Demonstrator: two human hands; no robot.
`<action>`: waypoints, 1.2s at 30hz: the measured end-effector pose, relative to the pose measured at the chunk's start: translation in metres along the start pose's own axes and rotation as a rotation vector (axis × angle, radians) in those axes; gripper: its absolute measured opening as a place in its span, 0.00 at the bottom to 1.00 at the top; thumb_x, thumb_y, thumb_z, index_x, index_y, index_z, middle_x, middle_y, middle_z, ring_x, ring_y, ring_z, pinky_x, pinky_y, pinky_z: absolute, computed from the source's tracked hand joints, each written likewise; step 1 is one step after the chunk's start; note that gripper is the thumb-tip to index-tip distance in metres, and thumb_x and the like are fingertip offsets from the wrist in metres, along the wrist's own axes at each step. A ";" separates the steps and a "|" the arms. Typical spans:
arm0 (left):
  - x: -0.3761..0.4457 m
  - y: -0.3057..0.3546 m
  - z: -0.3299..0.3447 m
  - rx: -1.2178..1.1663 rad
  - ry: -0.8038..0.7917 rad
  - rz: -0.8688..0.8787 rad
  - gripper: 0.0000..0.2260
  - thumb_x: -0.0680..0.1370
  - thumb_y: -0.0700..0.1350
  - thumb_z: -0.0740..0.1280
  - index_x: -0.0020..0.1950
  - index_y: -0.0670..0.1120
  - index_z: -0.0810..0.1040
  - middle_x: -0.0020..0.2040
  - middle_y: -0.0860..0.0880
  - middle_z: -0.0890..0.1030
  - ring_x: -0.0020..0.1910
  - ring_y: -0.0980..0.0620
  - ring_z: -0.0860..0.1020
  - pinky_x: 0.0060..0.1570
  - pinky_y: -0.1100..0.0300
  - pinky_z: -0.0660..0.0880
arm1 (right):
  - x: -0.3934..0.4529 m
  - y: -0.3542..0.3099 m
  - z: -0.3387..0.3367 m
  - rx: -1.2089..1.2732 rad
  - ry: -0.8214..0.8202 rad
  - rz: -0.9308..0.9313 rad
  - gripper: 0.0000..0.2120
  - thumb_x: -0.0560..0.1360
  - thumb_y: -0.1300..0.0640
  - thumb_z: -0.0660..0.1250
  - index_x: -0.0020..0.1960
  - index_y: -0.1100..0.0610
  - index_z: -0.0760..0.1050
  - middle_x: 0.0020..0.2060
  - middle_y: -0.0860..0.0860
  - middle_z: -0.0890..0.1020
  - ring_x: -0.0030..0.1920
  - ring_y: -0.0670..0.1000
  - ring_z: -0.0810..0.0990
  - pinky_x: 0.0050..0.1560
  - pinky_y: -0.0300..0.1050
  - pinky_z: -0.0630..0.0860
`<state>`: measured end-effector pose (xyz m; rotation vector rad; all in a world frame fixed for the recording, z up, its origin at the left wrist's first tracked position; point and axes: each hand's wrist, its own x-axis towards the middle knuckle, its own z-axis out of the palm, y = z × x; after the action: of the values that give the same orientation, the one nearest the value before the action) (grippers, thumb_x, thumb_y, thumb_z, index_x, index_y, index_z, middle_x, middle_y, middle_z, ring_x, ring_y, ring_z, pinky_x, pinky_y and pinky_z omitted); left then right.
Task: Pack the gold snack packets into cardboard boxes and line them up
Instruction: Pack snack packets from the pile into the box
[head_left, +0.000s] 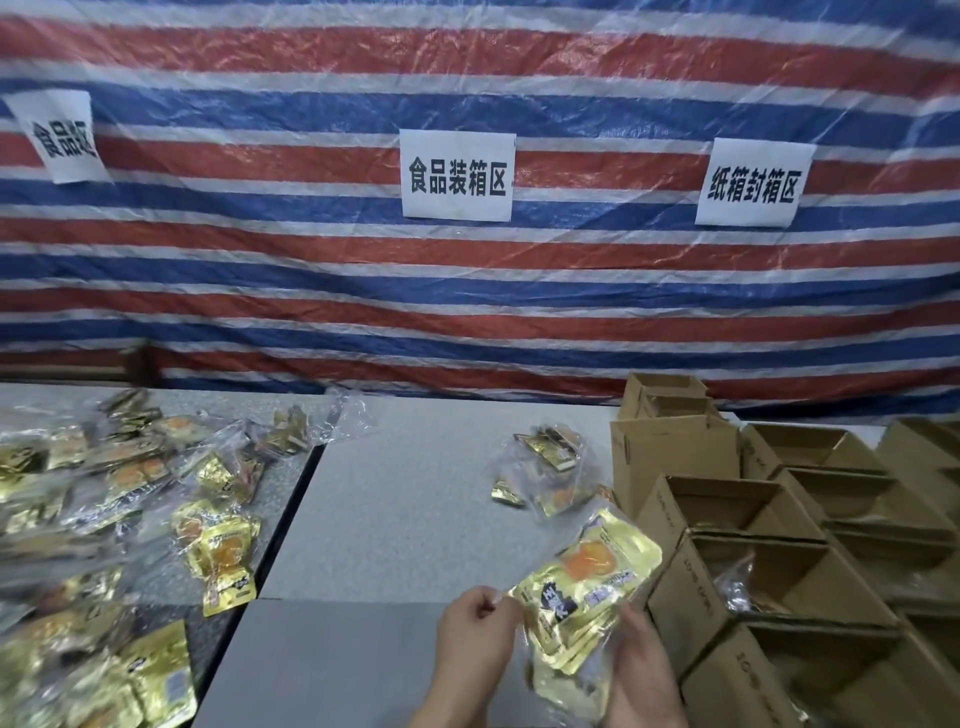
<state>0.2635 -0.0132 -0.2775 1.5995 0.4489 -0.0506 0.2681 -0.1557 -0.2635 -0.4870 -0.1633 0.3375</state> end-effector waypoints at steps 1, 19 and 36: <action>-0.004 0.003 -0.001 0.008 -0.034 -0.039 0.11 0.72 0.42 0.69 0.30 0.48 0.75 0.24 0.53 0.71 0.27 0.52 0.67 0.29 0.61 0.63 | -0.003 0.003 -0.003 -0.043 0.033 -0.042 0.30 0.82 0.49 0.55 0.77 0.66 0.58 0.69 0.68 0.70 0.70 0.66 0.69 0.71 0.64 0.61; -0.024 -0.069 -0.032 0.472 -0.417 -0.143 0.15 0.78 0.51 0.65 0.33 0.48 0.71 0.28 0.54 0.71 0.31 0.55 0.68 0.30 0.63 0.64 | -0.034 0.030 -0.038 -0.313 0.477 0.376 0.22 0.70 0.57 0.66 0.60 0.67 0.76 0.54 0.68 0.81 0.50 0.63 0.84 0.48 0.62 0.82; -0.005 -0.165 -0.065 0.411 -0.167 -0.019 0.08 0.84 0.47 0.57 0.47 0.49 0.72 0.41 0.51 0.80 0.43 0.56 0.78 0.49 0.59 0.73 | -0.020 0.068 -0.064 -1.675 -0.220 0.869 0.25 0.68 0.52 0.76 0.65 0.45 0.78 0.55 0.42 0.84 0.56 0.40 0.80 0.63 0.36 0.73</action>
<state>0.1914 0.0501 -0.4272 1.9755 0.3368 -0.3056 0.2454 -0.1343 -0.3539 -2.2083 -0.4390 1.0979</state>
